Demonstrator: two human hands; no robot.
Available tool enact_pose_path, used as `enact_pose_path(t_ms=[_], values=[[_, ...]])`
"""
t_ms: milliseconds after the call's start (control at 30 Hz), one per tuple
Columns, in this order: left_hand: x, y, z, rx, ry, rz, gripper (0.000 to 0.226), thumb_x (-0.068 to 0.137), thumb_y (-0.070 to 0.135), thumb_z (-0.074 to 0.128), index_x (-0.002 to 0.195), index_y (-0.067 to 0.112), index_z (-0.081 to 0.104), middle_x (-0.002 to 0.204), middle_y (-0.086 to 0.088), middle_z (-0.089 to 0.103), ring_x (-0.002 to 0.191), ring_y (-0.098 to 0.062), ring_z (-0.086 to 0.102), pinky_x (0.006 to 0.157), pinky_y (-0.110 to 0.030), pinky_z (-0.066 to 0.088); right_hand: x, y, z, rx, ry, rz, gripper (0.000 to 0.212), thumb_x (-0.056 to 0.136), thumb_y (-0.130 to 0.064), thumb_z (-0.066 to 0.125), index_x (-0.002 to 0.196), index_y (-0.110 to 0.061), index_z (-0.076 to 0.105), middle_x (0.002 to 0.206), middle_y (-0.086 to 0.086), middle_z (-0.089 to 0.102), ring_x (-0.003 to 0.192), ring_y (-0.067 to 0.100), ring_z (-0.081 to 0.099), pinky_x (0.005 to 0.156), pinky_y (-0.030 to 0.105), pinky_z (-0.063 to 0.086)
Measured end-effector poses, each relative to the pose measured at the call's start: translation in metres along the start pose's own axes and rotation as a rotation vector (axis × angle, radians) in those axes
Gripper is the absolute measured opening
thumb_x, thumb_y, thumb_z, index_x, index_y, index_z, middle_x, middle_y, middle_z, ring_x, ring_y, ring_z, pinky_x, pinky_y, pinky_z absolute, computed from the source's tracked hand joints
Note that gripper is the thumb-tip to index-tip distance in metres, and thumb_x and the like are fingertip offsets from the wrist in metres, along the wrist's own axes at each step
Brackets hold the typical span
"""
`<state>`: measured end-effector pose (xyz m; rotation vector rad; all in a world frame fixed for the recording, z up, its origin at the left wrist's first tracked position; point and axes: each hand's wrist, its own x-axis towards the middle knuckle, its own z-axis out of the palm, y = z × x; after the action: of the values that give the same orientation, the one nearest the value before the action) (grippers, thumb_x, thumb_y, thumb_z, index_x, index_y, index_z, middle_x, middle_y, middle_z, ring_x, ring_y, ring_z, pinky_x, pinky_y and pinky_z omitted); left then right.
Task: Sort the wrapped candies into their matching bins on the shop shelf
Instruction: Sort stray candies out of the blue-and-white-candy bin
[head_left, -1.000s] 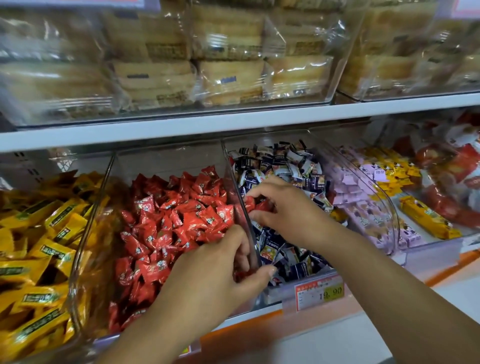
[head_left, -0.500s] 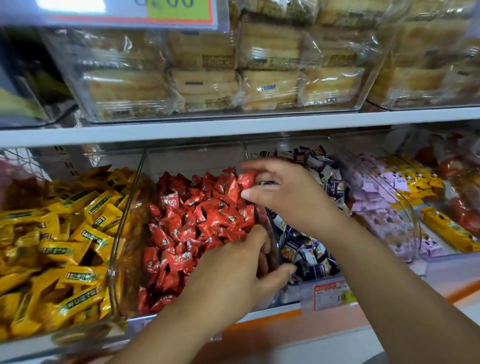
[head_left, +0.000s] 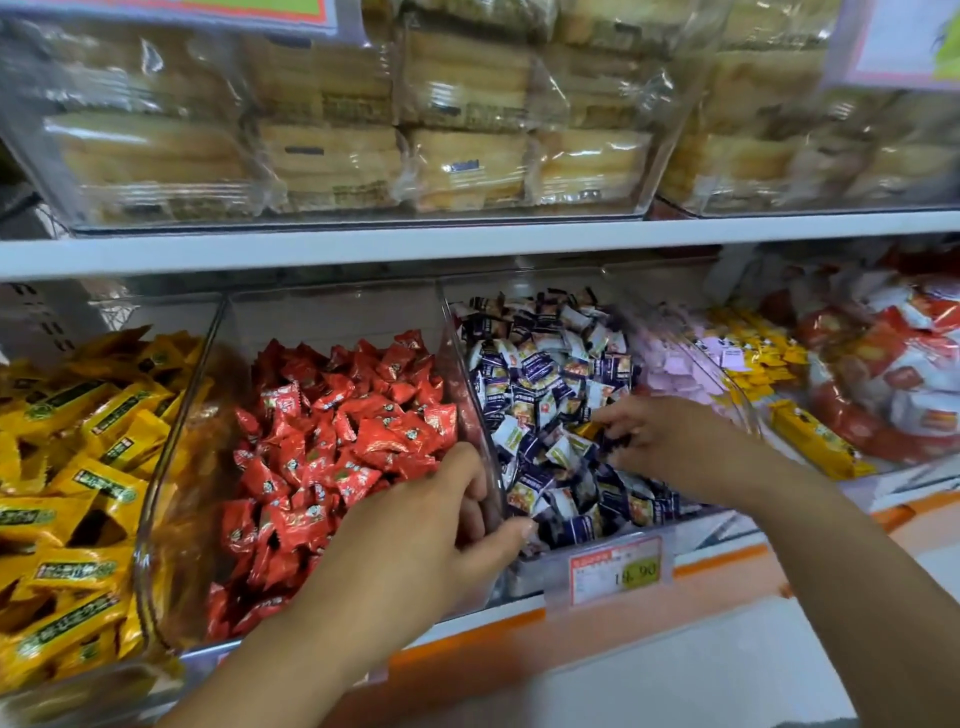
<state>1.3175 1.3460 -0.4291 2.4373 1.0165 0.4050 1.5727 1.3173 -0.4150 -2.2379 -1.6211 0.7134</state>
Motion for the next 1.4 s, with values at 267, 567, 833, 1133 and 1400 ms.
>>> enact_pose_path(t_ms=[267, 567, 833, 1133, 1400], values=[[-0.002, -0.003, 0.0, -0.062, 0.067, -0.017, 0.052, 0.064, 0.084, 0.031, 0.091, 0.04, 0.037, 0.089, 0.025, 0.058, 0.075, -0.001, 0.057, 0.058, -0.025, 0.047, -0.004, -0.002, 0.0, 0.017, 0.32, -0.156, 0.005, 0.089, -0.029, 0.067, 0.092, -0.032, 0.069, 0.095, -0.01, 0.06, 0.084, 0.007, 0.057, 0.063, 0.005, 0.038], [0.002, 0.008, -0.002, -0.085, 0.343, 0.134, 0.066, 0.076, 0.082, 0.038, 0.134, 0.053, 0.03, 0.116, 0.028, 0.035, 0.095, 0.007, 0.048, 0.059, -0.014, 0.042, -0.049, -0.052, 0.002, 0.319, 0.225, -0.426, 0.013, 0.088, -0.027, 0.065, 0.091, -0.039, 0.07, 0.084, -0.023, 0.062, 0.076, -0.006, 0.057, 0.065, 0.008, 0.04], [0.003, 0.004, 0.001, -0.167, 0.475, 0.101, 0.014, 0.095, 0.046, 0.04, 0.09, 0.039, 0.051, 0.094, 0.023, 0.053, 0.079, 0.005, 0.053, 0.066, -0.01, 0.04, -0.025, -0.031, -0.005, 0.315, 0.344, -0.275, 0.01, 0.091, -0.03, 0.062, 0.087, -0.035, 0.07, 0.101, -0.02, 0.064, 0.094, -0.01, 0.057, 0.079, 0.006, 0.042], [0.0, -0.001, 0.009, -0.185, 0.307, 0.031, 0.027, 0.085, 0.062, 0.038, 0.087, 0.035, 0.045, 0.089, 0.018, 0.049, 0.078, -0.008, 0.052, 0.057, -0.021, 0.04, -0.015, -0.027, 0.012, 0.096, 0.263, -0.16, 0.018, 0.092, -0.038, 0.06, 0.092, -0.024, 0.071, 0.089, -0.01, 0.066, 0.081, 0.006, 0.06, 0.074, 0.027, 0.049], [0.0, 0.0, 0.007, -0.189, 0.274, 0.041, 0.028, 0.086, 0.06, 0.04, 0.082, 0.033, 0.046, 0.089, 0.02, 0.051, 0.071, -0.008, 0.051, 0.057, -0.018, 0.037, -0.033, -0.049, 0.027, -0.05, -0.06, -0.062, 0.051, 0.079, -0.053, 0.069, 0.089, -0.003, 0.069, 0.09, 0.017, 0.069, 0.072, 0.033, 0.06, 0.058, 0.028, 0.041]])
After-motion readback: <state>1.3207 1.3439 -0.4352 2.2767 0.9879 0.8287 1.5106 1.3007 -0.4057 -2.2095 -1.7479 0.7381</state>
